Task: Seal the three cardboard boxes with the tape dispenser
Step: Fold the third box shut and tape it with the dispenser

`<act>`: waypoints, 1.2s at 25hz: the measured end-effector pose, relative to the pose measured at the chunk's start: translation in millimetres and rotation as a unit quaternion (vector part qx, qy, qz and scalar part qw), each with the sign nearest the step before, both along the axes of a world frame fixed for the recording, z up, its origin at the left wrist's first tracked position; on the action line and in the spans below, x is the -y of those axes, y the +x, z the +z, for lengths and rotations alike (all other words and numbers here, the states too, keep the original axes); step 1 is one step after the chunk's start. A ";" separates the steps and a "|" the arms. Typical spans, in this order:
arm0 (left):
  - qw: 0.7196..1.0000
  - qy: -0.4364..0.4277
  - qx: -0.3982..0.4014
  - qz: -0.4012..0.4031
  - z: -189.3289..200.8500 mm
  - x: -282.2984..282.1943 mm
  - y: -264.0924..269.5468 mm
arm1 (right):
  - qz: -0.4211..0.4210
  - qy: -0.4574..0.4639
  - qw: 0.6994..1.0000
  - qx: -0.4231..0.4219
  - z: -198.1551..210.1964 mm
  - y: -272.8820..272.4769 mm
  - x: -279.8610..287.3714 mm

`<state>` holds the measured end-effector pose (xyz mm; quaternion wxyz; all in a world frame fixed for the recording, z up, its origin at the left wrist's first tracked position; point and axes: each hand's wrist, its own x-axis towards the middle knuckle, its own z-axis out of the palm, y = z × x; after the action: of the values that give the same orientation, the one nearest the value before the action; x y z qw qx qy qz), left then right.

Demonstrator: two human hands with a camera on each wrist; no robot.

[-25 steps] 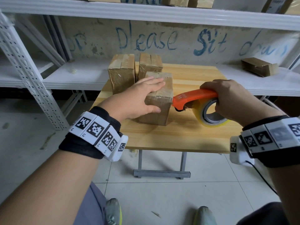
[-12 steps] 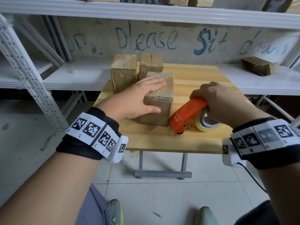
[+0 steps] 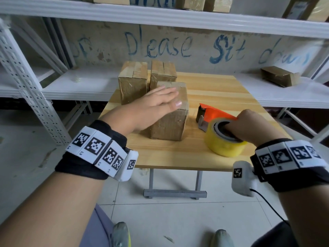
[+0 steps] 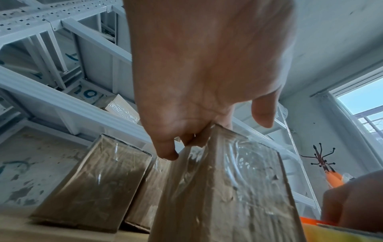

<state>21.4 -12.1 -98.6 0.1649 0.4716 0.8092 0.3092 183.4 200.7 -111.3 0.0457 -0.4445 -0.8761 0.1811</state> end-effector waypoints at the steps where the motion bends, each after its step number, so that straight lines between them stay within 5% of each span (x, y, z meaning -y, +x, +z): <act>1: 1.000 -0.003 -0.006 0.000 -0.8 0.0 -0.8 | 0.005 -0.001 1.000 0.007 0.2 0.5 2.5; 4: 0.999 -0.004 -0.041 0.000 -3.7 -1.1 -1.2 | 0.032 0.044 0.998 -0.027 5.4 4.7 10.0; 10: 0.996 0.013 -0.087 0.008 -7.4 -2.5 -1.5 | 0.154 0.082 0.954 -0.245 5.0 -3.2 61.7; 18: 0.990 -0.013 -0.139 -0.004 -10.8 -2.5 1.2 | 0.267 0.055 0.927 -0.259 -8.5 -17.9 74.0; 23: 0.995 0.077 0.069 0.004 -9.5 15.8 -4.6 | 0.293 0.067 0.917 -0.262 -12.2 -23.8 64.9; 28: 0.979 0.130 -0.022 0.159 -15.1 30.8 -6.4 | 0.312 0.083 0.909 -0.263 -13.8 -24.6 63.6; 30: 0.980 0.121 -0.040 0.150 -16.1 35.1 -7.6 | 0.319 0.087 0.906 -0.264 -14.6 -25.3 63.6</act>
<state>13.8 -47.2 -114.7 0.0257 0.3733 0.8334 0.4066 158.1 137.1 -125.9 0.2535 -0.0720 -0.9393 0.2197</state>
